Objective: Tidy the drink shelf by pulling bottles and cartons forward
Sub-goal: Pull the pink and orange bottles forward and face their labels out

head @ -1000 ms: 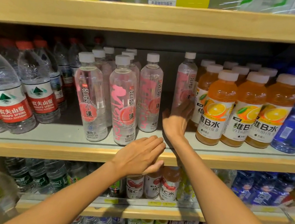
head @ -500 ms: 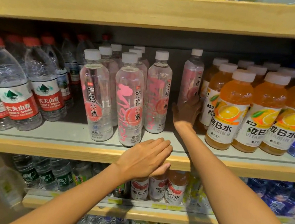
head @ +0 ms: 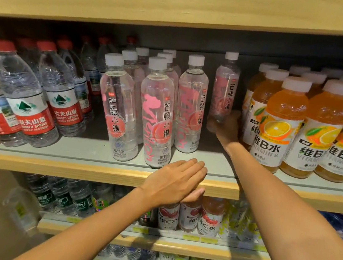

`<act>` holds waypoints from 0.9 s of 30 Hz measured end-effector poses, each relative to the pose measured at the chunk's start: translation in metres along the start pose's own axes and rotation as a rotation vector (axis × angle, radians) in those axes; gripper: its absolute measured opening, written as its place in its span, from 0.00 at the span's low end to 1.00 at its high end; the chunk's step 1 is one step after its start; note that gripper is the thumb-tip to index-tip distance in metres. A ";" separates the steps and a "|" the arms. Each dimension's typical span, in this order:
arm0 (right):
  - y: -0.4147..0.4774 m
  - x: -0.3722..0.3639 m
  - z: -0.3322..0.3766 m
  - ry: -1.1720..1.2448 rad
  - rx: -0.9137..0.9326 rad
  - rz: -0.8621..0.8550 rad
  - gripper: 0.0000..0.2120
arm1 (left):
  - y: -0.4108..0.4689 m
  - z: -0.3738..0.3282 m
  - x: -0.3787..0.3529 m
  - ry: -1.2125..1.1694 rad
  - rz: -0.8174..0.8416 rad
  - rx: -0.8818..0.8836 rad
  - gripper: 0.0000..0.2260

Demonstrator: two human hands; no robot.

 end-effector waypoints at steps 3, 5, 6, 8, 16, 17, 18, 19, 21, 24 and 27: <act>0.000 0.001 0.004 0.031 0.002 0.016 0.28 | 0.000 0.000 0.000 -0.009 0.003 0.006 0.18; -0.002 0.000 0.005 0.021 0.013 0.050 0.27 | 0.001 -0.001 0.000 -0.016 0.003 0.006 0.18; -0.002 0.000 0.006 0.000 0.024 0.067 0.25 | 0.001 -0.001 0.000 -0.017 0.010 0.007 0.18; -0.005 0.003 0.011 -0.050 0.020 0.092 0.25 | 0.001 -0.001 0.000 -0.022 0.029 0.005 0.18; -0.039 0.025 0.035 -0.189 0.023 -0.014 0.19 | 0.004 -0.002 0.012 -0.094 0.195 0.069 0.18; -0.047 0.032 0.041 -0.179 0.056 -0.042 0.11 | 0.004 -0.004 0.014 -0.124 0.214 0.101 0.18; -0.054 0.039 0.046 -0.195 0.089 -0.058 0.12 | 0.004 -0.005 0.017 -0.170 0.220 0.149 0.17; -0.062 0.045 0.052 -0.210 0.111 -0.065 0.16 | 0.004 -0.006 0.022 -0.257 0.208 0.232 0.15; -0.078 0.054 0.062 -0.229 0.108 -0.066 0.19 | 0.009 -0.007 0.040 -0.550 0.075 0.494 0.12; -0.110 0.063 0.080 -0.159 0.141 -0.049 0.28 | 0.031 -0.002 0.078 -0.908 -0.242 0.794 0.13; -0.146 0.063 0.103 -0.088 0.205 -0.022 0.27 | 0.054 0.000 0.108 -1.197 -0.221 0.854 0.22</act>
Point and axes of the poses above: each hand's wrist, its own y-axis towards the middle knuckle, its own x-axis out of the back of the hand, z = x × y, the point moved 1 cm from there along y, towards the middle knuckle, and after that the axes turned 13 degrees about x, right-handed, at the moved point
